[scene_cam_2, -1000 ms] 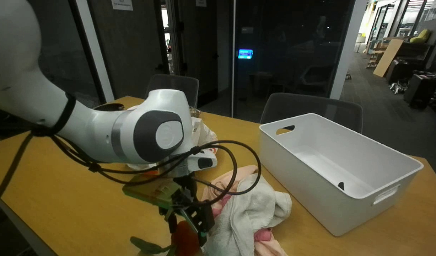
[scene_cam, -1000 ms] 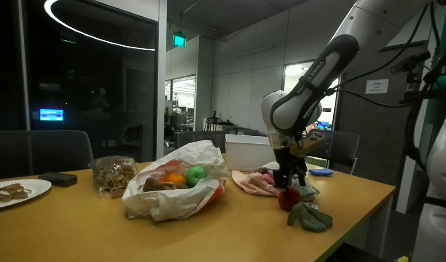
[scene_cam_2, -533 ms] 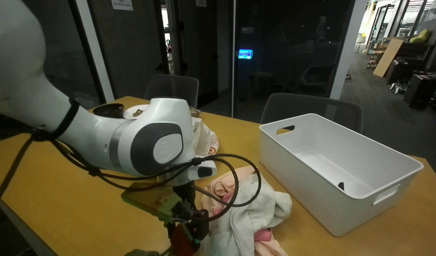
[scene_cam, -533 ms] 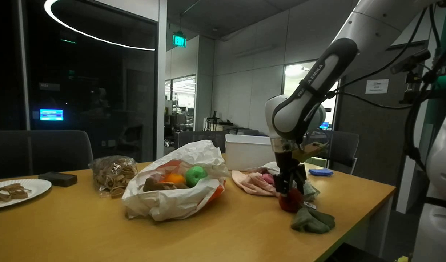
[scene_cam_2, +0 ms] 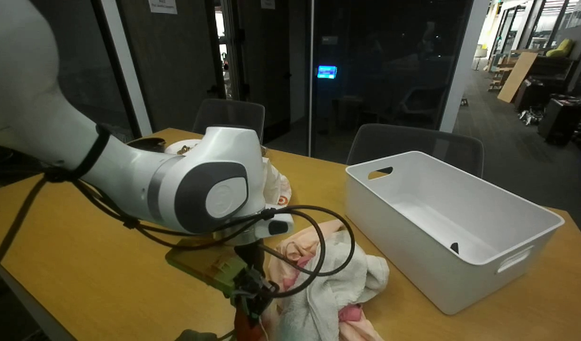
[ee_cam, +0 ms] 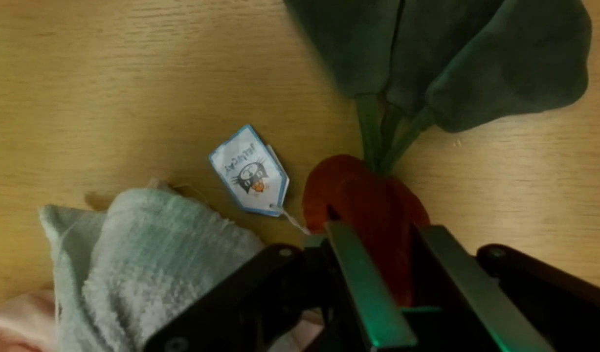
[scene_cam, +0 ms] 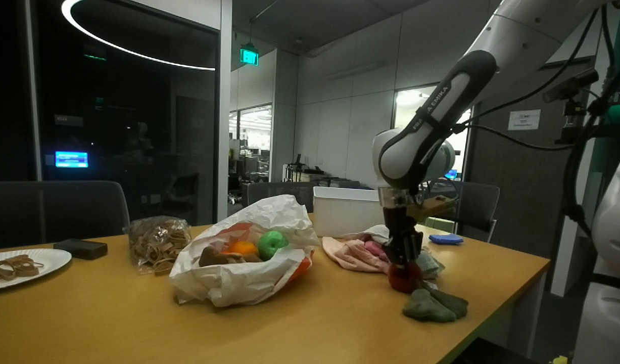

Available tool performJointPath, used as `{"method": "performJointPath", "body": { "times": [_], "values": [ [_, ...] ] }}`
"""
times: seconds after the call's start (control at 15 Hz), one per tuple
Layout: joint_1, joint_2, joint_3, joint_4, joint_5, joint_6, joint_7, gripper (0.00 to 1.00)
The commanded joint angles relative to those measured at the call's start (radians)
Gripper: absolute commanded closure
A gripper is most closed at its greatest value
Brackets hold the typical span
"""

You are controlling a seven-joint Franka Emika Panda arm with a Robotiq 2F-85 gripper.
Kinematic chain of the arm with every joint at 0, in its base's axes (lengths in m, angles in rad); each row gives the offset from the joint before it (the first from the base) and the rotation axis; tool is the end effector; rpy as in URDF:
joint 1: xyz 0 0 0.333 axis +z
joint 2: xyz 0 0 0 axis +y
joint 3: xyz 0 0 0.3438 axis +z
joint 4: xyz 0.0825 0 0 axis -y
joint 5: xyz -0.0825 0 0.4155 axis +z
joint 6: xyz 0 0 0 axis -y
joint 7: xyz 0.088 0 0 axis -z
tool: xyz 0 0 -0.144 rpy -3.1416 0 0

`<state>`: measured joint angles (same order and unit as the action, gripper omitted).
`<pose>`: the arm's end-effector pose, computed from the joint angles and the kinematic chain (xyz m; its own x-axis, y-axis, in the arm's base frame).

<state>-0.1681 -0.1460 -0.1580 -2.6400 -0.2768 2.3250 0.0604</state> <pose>0.3870 -0.1410 0.2468 0.9674 -0.1854 -0.1724 -0.1596 -0.9752 0.1531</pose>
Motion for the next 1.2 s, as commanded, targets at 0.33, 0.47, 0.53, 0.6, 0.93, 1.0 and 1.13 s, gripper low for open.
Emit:
{"method": "performJointPath", "body": {
  "times": [0.33,0.47,0.53,0.6,0.93,1.0,1.13],
  "values": [
    [0.067,-0.311,0.016,0.033,0.264,0.011,-0.142,0.89],
    [0.116,-0.365,0.021,0.023,0.352,0.034,-0.15,0.89],
    [0.144,-0.387,0.026,0.015,0.398,0.05,-0.152,0.89],
    [0.177,-0.407,0.03,0.005,0.445,0.07,-0.165,0.89],
    [0.341,-0.41,0.116,-0.052,0.609,0.356,-0.15,0.89],
    [0.377,-0.389,0.136,-0.053,0.633,0.438,-0.14,0.89],
    [0.438,-0.34,0.168,-0.043,0.659,0.576,-0.112,0.89]
  ]
}}
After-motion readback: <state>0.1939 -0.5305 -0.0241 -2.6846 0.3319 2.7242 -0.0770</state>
